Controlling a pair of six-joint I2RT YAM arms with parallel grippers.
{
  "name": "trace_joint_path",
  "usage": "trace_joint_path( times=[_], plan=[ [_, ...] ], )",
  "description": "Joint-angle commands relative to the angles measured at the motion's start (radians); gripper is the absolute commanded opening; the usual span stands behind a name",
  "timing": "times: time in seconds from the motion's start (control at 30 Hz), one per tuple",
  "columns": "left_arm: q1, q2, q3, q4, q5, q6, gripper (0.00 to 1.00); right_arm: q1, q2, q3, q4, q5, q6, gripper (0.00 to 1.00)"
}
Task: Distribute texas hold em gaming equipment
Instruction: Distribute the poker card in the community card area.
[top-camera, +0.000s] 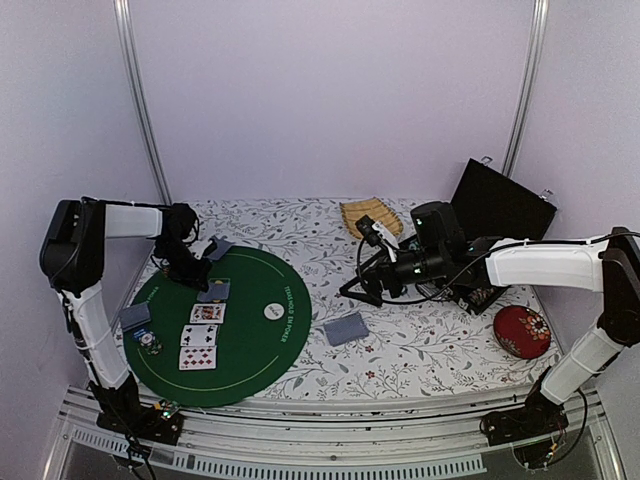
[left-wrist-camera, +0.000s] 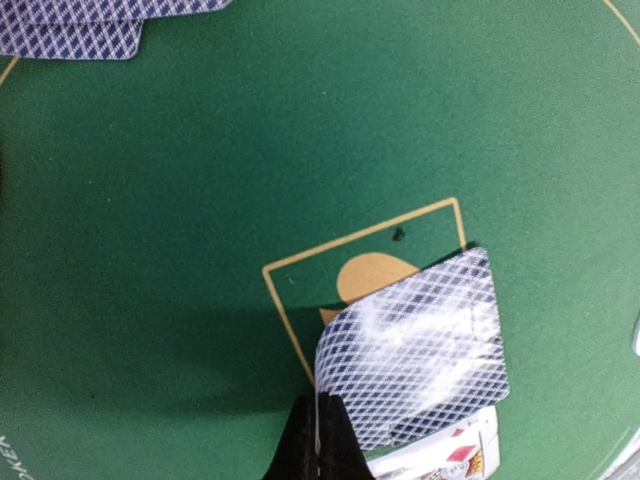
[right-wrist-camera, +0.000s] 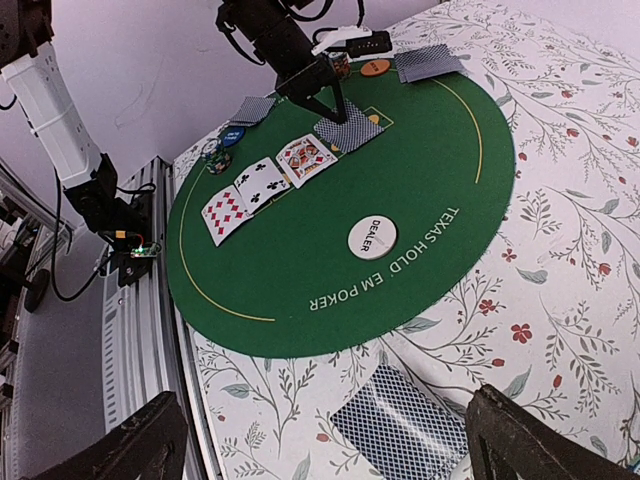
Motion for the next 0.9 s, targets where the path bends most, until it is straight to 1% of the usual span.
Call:
trace_joint_path(
  times=[0.0,0.2,0.27,0.4,0.47,0.63,0.7,0.77,0.8,0.83,0.87],
  plan=[
    [-0.007,0.016,0.001,-0.012,-0.043,0.014,0.0,-0.005,-0.013,-0.007,0.006,-0.007,-0.008,0.99],
    [-0.006,0.018,0.0,-0.021,-0.084,0.003,0.01,-0.005,-0.013,-0.006,0.002,-0.005,-0.007,0.99],
    [-0.006,0.008,0.0,-0.023,-0.087,-0.001,0.13,-0.006,-0.013,-0.005,-0.002,0.0,-0.008,0.99],
    [-0.007,-0.021,0.013,-0.038,-0.121,-0.014,0.32,-0.005,-0.003,0.005,-0.03,0.043,0.0,0.99],
    [-0.007,-0.039,0.032,-0.053,-0.147,-0.025,0.39,-0.005,0.007,0.015,-0.057,0.086,0.01,0.99],
    [-0.027,-0.133,0.099,-0.097,-0.213,-0.114,0.51,-0.005,0.031,0.022,-0.139,0.229,0.052,0.99],
    [-0.072,-0.213,0.112,-0.086,-0.269,-0.186,0.58,-0.007,0.032,0.013,-0.155,0.29,0.075,0.99],
    [-0.163,-0.316,0.096,-0.04,-0.302,-0.27,0.66,-0.005,0.031,0.002,-0.162,0.329,0.094,0.99],
    [-0.228,-0.367,0.073,0.003,-0.278,-0.307,0.71,-0.005,0.032,-0.003,-0.165,0.343,0.101,0.99],
    [-0.289,-0.412,0.036,0.06,-0.228,-0.346,0.78,-0.006,0.03,-0.008,-0.165,0.356,0.109,0.99],
    [-0.357,-0.448,-0.008,0.16,-0.162,-0.395,0.86,-0.006,0.029,-0.012,-0.165,0.371,0.115,0.99]
  ],
)
